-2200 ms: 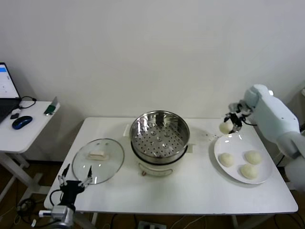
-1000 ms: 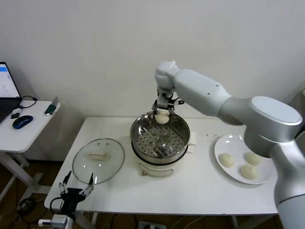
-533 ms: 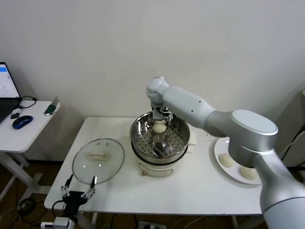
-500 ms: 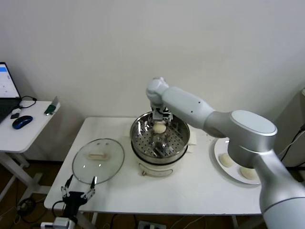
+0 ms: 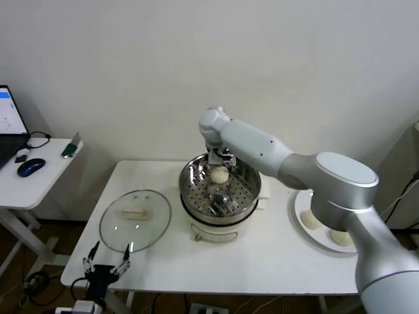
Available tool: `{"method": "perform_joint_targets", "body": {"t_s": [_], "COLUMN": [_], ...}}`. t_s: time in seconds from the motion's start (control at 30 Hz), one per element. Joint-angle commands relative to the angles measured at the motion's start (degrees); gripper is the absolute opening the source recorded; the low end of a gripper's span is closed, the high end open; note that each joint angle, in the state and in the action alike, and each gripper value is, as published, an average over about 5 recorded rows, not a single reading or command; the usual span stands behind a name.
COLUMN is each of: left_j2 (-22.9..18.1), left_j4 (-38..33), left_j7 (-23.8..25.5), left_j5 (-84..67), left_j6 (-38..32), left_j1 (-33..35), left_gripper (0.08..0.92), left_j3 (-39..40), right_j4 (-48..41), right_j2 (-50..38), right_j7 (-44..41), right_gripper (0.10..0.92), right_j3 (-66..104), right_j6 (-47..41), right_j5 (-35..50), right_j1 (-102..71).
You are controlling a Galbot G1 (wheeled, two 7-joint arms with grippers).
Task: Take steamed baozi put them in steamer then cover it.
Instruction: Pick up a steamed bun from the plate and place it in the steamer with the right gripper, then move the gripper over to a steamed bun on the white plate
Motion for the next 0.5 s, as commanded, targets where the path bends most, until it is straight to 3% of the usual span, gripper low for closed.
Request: {"method": "perform_joint_targets", "body": {"t_s": [0.03,0.27,0.5], "left_j2": [0.2,0.3,0.2], "left_j4": [-0.4,-1.5,-2.0], "left_j7": [-0.1,-0.1,-0.2], "left_j5": [0.1,0.3,0.5], "left_j6": [0.3,0.7,1.0], "left_j1": [-0.2,-0.2,-0.3], "left_gripper": [0.823,0.823,0.823], "left_j3": [0.2,0.4,0.8], "right_j4": [7.8,10.5,14.0], "right_j2": [-7.9,-20.7,-34.2], "right_j7": [-5.1,-3.4,1.3], "right_gripper": [0.823,0.823,0.823], "right_j3": [-3.6,-17.2,-23.6], "right_j6": [-3.5,-18.6,-35.0], "right_j5": [15.5,42.1,53.3], "right_j1": [8.5,19.3,18.7]}}
